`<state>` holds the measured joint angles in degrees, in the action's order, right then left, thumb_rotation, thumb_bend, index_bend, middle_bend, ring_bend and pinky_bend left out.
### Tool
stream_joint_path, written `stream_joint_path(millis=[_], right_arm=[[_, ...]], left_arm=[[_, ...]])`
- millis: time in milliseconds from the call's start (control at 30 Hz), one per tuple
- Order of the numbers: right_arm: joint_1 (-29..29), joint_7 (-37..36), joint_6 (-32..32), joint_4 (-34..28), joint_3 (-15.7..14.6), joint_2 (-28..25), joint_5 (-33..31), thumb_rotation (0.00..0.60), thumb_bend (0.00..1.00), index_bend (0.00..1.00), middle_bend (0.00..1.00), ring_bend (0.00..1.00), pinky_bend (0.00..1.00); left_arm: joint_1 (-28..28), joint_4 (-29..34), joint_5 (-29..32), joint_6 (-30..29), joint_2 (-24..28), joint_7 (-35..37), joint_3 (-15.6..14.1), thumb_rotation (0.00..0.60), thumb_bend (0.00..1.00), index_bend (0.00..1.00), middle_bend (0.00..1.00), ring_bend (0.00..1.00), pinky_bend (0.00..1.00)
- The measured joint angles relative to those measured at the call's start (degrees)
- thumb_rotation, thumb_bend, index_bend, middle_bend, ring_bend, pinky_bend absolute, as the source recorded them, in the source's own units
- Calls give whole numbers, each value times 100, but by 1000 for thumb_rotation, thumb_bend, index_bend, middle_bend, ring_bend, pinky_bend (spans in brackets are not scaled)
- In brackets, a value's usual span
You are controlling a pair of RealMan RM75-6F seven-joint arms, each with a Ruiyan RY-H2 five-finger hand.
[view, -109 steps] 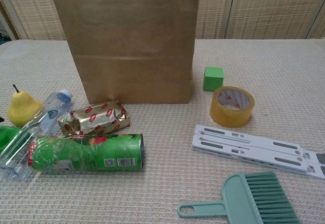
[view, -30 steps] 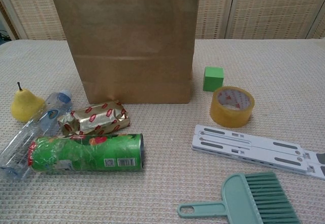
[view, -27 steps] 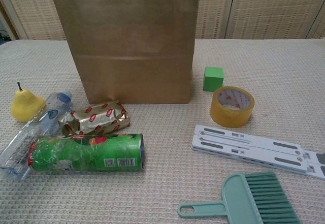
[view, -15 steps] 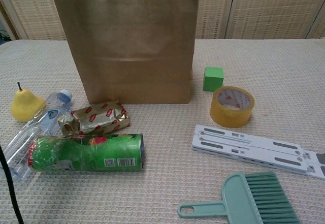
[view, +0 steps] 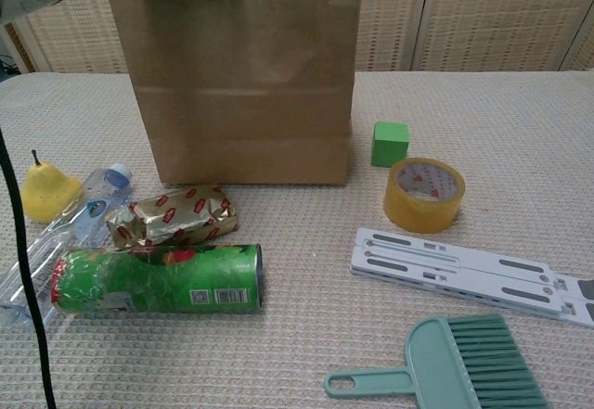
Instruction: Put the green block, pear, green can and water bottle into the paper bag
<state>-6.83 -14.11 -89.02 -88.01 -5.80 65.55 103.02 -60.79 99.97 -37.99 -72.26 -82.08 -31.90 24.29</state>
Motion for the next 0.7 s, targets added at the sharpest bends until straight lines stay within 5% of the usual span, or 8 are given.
stream_joint_path(millis=[467,567,700], right_arm=[[9,-26,0,-5,9,-18,-26,600,69,0,0,0,25],[15,-54,-4,-9,4,-44,-31,600,69,0,0,0,25],[24,-49,-10,-24,-2,-48,-21,600,69,0,0,0,25]], left_arm=[[40,162,117,-104,93,-60,152,600,436,81,5,3,178],[293,476,-20,-278,348,66,127,600,499,150,52,37,218],[886,1068,-388,-643,809,380,22,600,553,327,221,200,350]])
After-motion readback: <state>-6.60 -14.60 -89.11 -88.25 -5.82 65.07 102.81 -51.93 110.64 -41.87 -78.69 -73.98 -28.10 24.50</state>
